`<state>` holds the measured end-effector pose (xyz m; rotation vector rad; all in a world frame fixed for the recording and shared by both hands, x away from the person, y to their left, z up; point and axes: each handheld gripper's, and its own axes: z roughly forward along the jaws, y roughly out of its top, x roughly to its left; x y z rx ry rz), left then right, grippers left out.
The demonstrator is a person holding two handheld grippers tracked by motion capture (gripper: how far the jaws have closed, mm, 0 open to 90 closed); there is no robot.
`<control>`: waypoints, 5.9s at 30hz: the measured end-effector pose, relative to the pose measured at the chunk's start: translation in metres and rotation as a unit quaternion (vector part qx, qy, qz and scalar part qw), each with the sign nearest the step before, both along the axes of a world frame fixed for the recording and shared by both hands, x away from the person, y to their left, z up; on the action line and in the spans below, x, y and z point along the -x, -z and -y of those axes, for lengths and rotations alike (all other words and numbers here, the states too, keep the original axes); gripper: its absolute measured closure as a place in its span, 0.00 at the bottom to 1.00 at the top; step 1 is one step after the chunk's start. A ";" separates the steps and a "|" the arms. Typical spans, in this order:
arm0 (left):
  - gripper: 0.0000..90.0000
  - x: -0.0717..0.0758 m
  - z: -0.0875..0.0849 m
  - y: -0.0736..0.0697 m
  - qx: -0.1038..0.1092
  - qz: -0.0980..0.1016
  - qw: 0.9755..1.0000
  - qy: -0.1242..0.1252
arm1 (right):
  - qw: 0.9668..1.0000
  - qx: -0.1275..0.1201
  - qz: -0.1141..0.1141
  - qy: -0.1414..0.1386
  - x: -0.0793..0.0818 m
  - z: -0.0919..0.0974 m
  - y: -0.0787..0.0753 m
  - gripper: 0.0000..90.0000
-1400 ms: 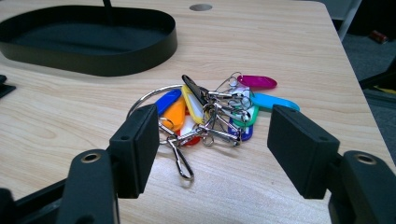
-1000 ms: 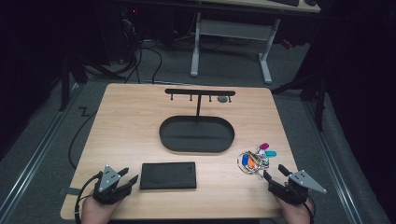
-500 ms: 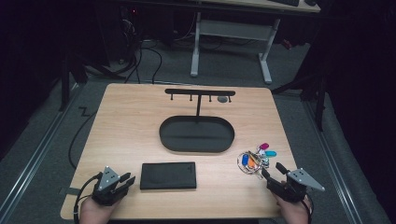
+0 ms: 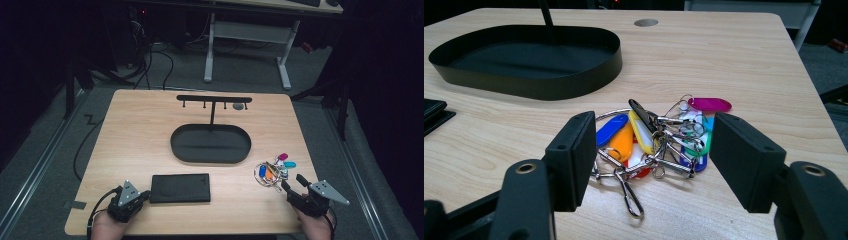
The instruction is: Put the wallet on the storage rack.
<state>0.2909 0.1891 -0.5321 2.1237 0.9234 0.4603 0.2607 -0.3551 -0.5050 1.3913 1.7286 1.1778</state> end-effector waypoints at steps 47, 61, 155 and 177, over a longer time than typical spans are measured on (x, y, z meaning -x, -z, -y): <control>0.99 0.014 0.123 -0.014 -0.050 0.041 0.987 0.146 | 1.000 -0.014 -0.008 0.012 0.002 0.009 0.003 0.41; 0.75 0.015 0.092 -0.025 -0.017 0.089 0.986 0.137 | 1.000 -0.014 -0.009 0.005 0.000 0.007 0.003 0.41; 0.90 0.022 0.041 -0.047 0.123 0.114 0.981 0.102 | 0.999 -0.031 -0.016 0.001 -0.003 0.006 0.005 0.42; 0.86 0.003 0.020 -0.038 0.175 0.088 0.978 0.077 | 0.999 -0.032 -0.020 -0.001 -0.003 0.006 0.006 0.42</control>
